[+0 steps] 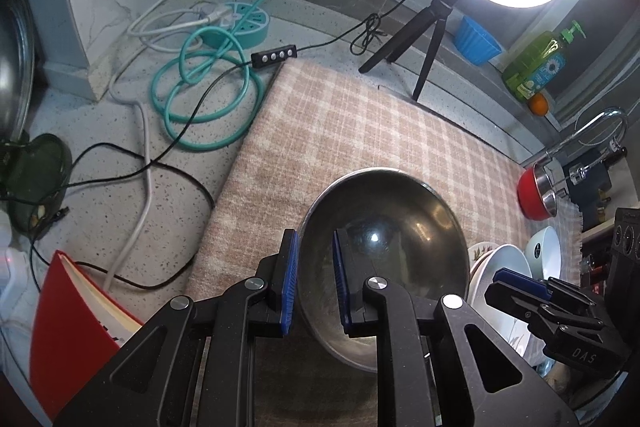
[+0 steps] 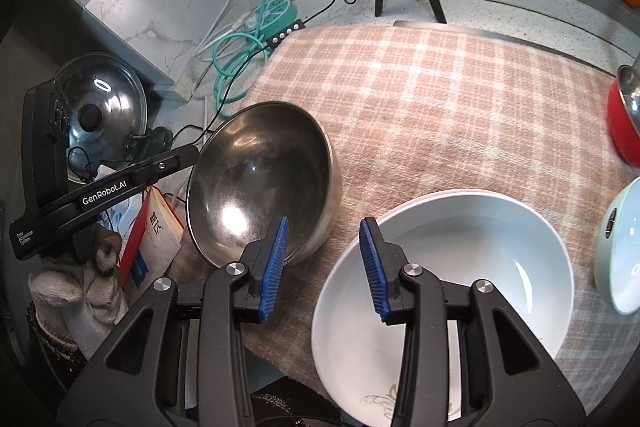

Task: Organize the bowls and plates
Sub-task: 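Lower the steel bowl onto the cloth and open the right gripper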

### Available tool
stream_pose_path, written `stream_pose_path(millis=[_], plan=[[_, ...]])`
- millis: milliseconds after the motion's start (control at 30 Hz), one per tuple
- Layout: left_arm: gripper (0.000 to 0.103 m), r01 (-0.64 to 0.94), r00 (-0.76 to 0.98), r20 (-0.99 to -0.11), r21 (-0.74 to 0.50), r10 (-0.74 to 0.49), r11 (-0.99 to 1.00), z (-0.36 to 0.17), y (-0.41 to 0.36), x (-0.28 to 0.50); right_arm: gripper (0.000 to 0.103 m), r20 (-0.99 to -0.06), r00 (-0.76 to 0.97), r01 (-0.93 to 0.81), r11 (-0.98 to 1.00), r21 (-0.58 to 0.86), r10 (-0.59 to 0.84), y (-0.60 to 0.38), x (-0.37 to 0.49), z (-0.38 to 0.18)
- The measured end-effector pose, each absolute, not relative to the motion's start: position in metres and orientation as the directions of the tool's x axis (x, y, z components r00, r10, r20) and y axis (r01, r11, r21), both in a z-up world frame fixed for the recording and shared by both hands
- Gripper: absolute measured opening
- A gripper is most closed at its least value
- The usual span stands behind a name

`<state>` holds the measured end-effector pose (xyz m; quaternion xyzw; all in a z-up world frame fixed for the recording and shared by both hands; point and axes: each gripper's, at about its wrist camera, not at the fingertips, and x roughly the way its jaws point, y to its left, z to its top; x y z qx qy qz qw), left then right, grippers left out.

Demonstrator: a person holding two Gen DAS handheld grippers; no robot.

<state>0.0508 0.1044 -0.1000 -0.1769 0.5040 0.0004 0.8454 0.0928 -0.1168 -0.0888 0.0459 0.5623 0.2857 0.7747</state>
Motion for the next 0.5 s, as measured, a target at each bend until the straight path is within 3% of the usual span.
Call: stream_pose_path(millis=[500], plan=[[0.016, -0.03, 0.537, -0.805, -0.315, -0.251, 0.949, -0.067, 0.033, 0.07, 0.038, -0.822, 0.331, -0.288, 0.879, 0.379, 0.463, -0.21, 0.1, -0.062]])
